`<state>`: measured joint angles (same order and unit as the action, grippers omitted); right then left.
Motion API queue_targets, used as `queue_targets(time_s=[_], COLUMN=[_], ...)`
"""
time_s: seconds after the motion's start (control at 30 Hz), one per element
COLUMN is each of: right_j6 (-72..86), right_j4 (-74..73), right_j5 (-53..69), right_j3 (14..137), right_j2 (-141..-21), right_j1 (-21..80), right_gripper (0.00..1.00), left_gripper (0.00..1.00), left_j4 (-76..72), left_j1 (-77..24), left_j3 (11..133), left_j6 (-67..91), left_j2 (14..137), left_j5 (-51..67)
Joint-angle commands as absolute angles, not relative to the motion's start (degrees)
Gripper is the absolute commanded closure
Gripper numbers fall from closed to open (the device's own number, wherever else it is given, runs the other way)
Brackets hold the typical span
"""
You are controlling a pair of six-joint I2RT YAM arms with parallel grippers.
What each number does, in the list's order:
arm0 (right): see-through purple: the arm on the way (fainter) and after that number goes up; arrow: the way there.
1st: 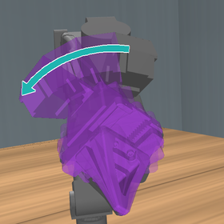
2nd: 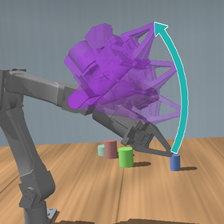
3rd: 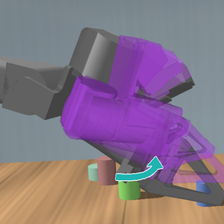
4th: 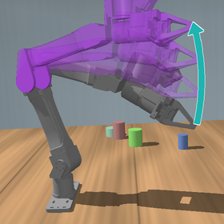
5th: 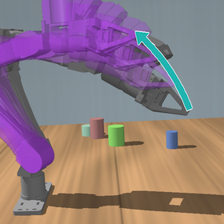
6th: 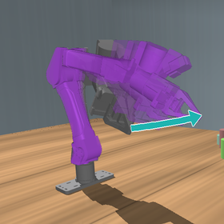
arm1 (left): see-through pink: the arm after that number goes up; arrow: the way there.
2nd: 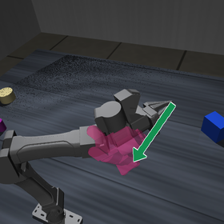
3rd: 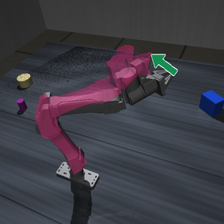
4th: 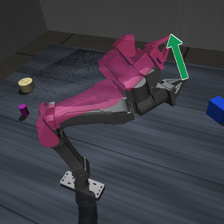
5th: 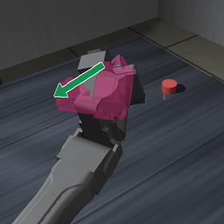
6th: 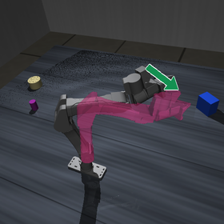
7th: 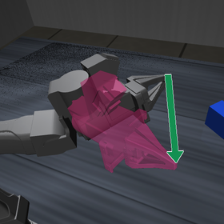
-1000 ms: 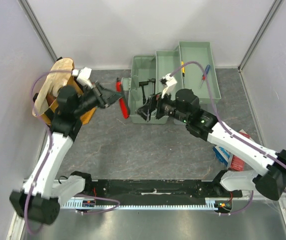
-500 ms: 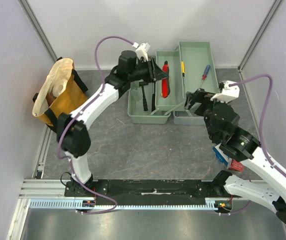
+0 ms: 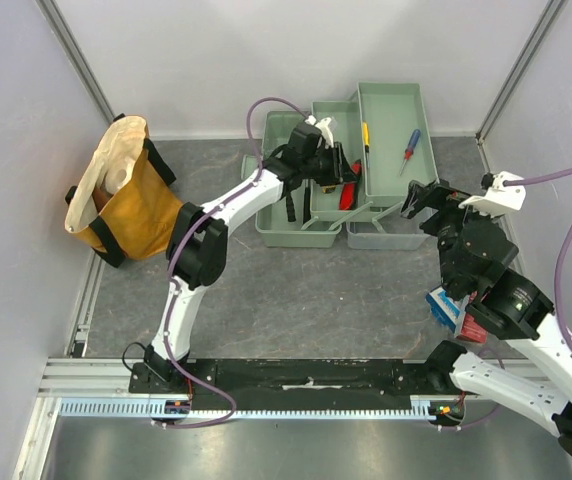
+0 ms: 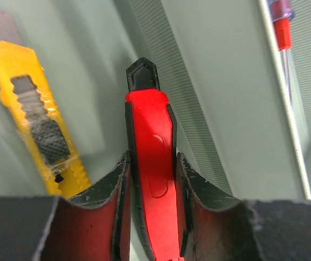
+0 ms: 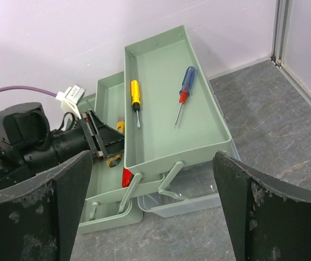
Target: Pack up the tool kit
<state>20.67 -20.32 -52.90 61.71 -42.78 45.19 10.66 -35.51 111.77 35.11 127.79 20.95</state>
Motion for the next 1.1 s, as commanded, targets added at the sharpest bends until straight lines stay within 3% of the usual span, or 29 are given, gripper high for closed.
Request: queue_targets(time_s=[0.0, 0.4, 0.6, 0.73, 0.93, 1.07], right_j6=[19.77, 19.16, 19.77, 18.28, 21.88, 23.2], right_j4=[-20.74, -20.74, -21.62, -22.32, -25.05, -25.23], right_j5=[-55.02, -55.98, -51.69, -48.53, -24.12, -17.41], right_j3=[64.42, 66.0, 70.47, 78.03, 87.09, 89.21], right_j2=[-43.15, -45.0, -49.2, -55.97, -67.04, -73.12], right_j1=[45.18, 45.18, 45.09, 42.55, 22.8, 11.02], right_gripper=[0.02, 0.02, 0.02, 0.02, 0.02, 0.02], left_gripper=[0.86, 0.32, 0.18, 0.14, 0.05, 0.01], left_j4=[10.1, 13.18, 9.32, 8.53, 9.31, 10.54], left_j1=[-37.35, -38.06, -38.06, -38.14, -37.45, -34.81], left_j3=[115.4, 115.4, 109.87, 106.09, 97.49, 89.58], left_j6=[32.0, 29.36, 27.42, 25.67, 23.2, 24.43], left_j2=[128.58, 124.2, 117.52, 111.81, 101.45, 95.29], left_j5=[15.92, 7.73, 4.67, 1.59, -5.35, -7.91])
